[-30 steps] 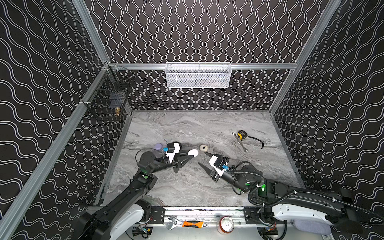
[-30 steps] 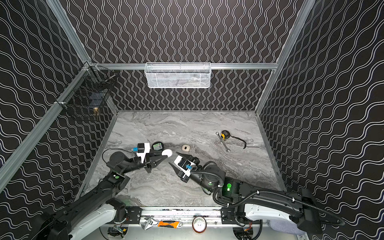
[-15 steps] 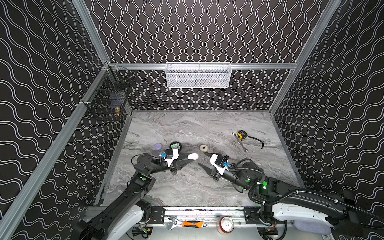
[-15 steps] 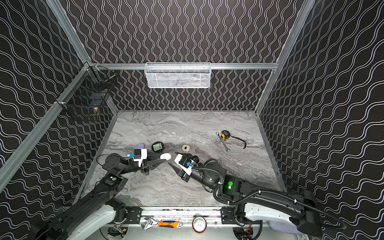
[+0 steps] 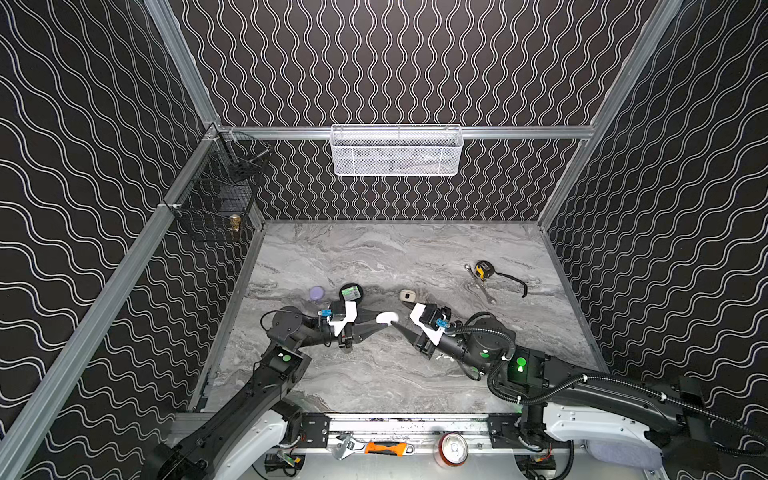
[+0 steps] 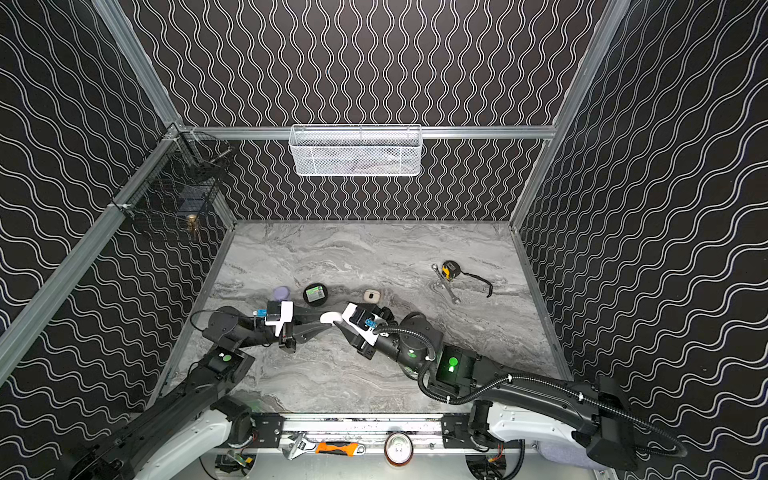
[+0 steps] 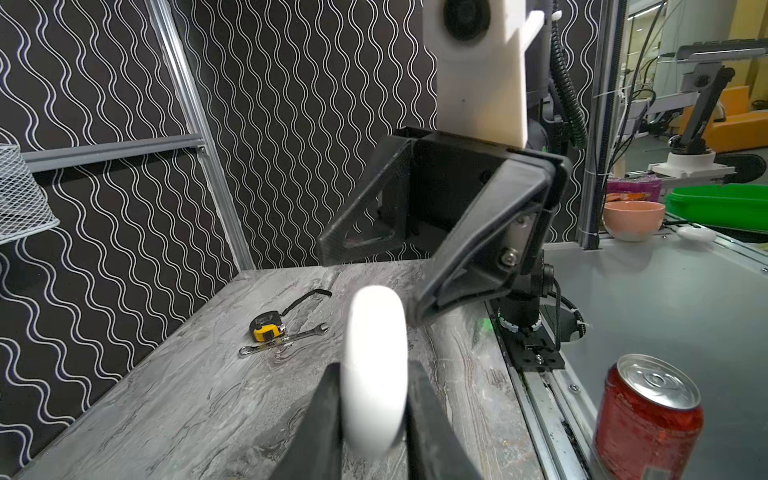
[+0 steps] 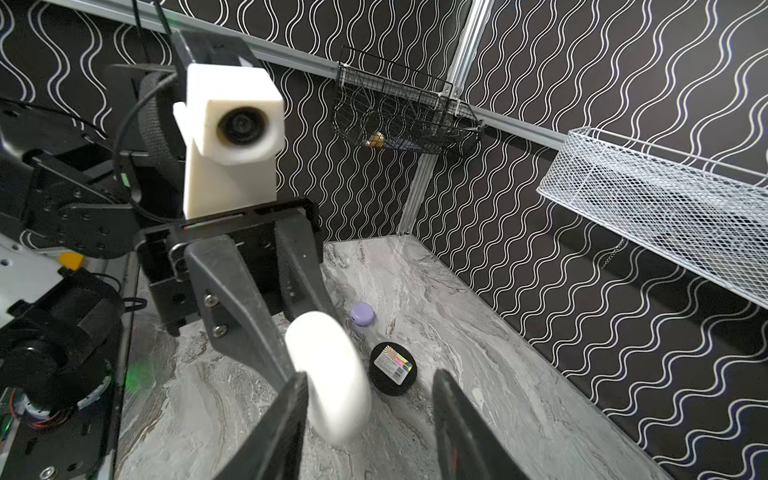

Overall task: Insert wireless bluetooth earbuds into charging case
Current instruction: Open the charging case, then pick up the wireless bluetooth earbud from the bottom-center of the table.

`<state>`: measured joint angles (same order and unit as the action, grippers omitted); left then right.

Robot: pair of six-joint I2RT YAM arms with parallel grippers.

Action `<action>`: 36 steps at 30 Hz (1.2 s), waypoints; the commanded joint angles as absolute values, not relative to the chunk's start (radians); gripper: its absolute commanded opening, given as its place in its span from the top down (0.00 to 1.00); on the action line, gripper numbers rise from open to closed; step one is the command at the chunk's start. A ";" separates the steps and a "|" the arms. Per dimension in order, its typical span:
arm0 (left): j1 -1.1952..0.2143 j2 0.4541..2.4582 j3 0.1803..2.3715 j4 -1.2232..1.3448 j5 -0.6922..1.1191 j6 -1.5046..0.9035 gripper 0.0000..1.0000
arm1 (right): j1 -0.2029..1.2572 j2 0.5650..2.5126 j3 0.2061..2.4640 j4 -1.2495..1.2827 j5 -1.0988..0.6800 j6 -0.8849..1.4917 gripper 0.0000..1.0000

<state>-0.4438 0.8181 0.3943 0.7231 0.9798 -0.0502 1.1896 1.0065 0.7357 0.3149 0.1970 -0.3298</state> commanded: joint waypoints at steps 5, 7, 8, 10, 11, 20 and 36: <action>-0.446 0.817 0.403 0.742 1.016 -0.051 1.00 | 1.166 1.017 0.750 0.356 0.178 -0.332 0.51; -0.446 0.823 0.406 0.747 1.021 -0.055 1.00 | 1.160 1.017 0.752 0.354 0.173 -0.329 0.51; -0.447 0.826 0.408 0.749 1.027 -0.055 1.00 | 1.155 1.015 0.752 0.358 0.168 -0.328 0.51; -0.449 0.832 0.404 0.767 1.032 -0.061 1.00 | 1.146 1.013 0.750 0.372 0.174 -0.325 0.51; -0.448 0.834 0.405 0.770 1.035 -0.061 1.00 | 1.142 1.013 0.753 0.376 0.185 -0.321 0.51; -0.450 0.841 0.414 0.729 1.001 -0.036 1.00 | 1.104 0.997 0.780 0.376 0.186 -0.281 0.46; -0.301 0.955 0.325 1.048 0.866 -0.301 1.00 | 0.844 1.064 1.035 -0.588 0.466 0.646 0.41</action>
<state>-0.3569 0.9424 0.3500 0.8665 0.8845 -0.1650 0.8753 1.0431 1.0363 -0.2314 0.4793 0.3897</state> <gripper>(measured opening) 0.239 0.590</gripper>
